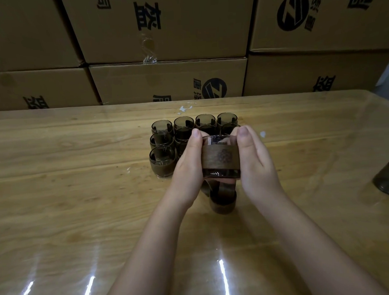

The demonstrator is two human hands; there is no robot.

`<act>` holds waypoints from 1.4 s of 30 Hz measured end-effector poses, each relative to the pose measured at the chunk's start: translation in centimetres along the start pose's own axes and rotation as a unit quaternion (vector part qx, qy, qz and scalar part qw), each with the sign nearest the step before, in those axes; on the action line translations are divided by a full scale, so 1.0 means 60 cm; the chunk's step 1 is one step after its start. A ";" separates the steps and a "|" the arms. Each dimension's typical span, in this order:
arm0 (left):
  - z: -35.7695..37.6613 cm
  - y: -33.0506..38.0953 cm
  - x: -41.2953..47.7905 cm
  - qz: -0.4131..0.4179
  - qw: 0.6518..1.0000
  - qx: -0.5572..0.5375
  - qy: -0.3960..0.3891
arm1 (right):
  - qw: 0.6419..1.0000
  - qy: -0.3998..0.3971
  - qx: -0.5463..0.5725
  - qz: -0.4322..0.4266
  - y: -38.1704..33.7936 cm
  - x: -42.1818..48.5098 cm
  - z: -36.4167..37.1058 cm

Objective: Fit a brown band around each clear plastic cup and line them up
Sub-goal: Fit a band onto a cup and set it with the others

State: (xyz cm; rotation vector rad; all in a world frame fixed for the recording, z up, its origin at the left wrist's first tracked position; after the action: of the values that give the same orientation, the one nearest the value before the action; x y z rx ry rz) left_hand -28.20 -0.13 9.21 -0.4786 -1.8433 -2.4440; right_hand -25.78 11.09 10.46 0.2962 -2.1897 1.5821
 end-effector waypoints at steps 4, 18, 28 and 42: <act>0.000 -0.002 0.000 0.022 1.000 -0.008 -0.019 | 0.999 -0.002 -0.031 -0.015 -0.010 0.002 -0.002; 0.002 0.002 0.000 0.016 0.998 -0.008 -0.055 | 0.998 0.032 -0.062 -0.011 -0.005 0.000 -0.004; 0.006 0.002 -0.002 -0.060 0.986 -0.001 -0.154 | 0.998 0.025 -0.061 0.019 0.004 0.013 -0.026; -0.016 -0.022 0.008 -0.042 0.997 -0.057 -0.006 | 0.961 -0.081 -0.256 -0.071 0.009 0.004 0.019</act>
State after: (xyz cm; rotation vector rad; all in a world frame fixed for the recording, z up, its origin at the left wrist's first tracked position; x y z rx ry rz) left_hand -29.18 -0.57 7.86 -0.4309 -1.7722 -2.6172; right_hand -26.46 10.23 9.79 0.4191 -2.5409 0.8950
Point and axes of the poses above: each hand's wrist, its own x-axis towards the middle knuckle, its own z-axis out of the palm, y = z × x, the point moved 6 cm from there along x, towards the middle knuckle, and after that the axes turned 15 degrees about -x, right-handed, at the moved point
